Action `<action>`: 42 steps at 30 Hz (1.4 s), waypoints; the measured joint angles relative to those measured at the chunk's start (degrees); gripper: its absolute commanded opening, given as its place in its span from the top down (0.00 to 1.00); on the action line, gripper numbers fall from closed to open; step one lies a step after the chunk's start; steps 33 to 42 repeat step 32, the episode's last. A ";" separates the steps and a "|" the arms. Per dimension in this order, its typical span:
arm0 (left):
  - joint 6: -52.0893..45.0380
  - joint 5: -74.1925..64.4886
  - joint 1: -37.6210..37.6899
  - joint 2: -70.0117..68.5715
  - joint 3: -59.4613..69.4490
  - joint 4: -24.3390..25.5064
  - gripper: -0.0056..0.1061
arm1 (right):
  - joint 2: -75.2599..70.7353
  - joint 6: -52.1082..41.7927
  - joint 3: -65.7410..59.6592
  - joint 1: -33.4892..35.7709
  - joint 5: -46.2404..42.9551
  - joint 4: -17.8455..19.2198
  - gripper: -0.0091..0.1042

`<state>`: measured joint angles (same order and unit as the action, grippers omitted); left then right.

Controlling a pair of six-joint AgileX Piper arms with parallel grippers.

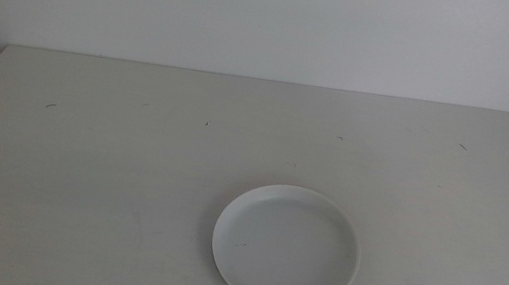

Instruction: Stack the three bowls on top of each other.

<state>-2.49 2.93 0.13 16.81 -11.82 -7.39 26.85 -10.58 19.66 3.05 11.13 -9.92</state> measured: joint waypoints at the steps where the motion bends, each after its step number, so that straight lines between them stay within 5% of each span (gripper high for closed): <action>1: 0.00 0.08 0.00 0.00 0.25 0.00 0.02 | -0.05 0.00 -0.27 0.00 -0.14 0.00 0.48; 22: 0.00 -2.49 0.00 -17.32 13.47 0.00 0.02 | -24.62 0.00 -20.98 -1.33 -4.78 2.16 0.48; 42: 0.00 -2.93 0.00 -17.57 13.52 0.00 0.02 | -27.40 0.00 -21.25 -1.90 -2.43 2.40 0.48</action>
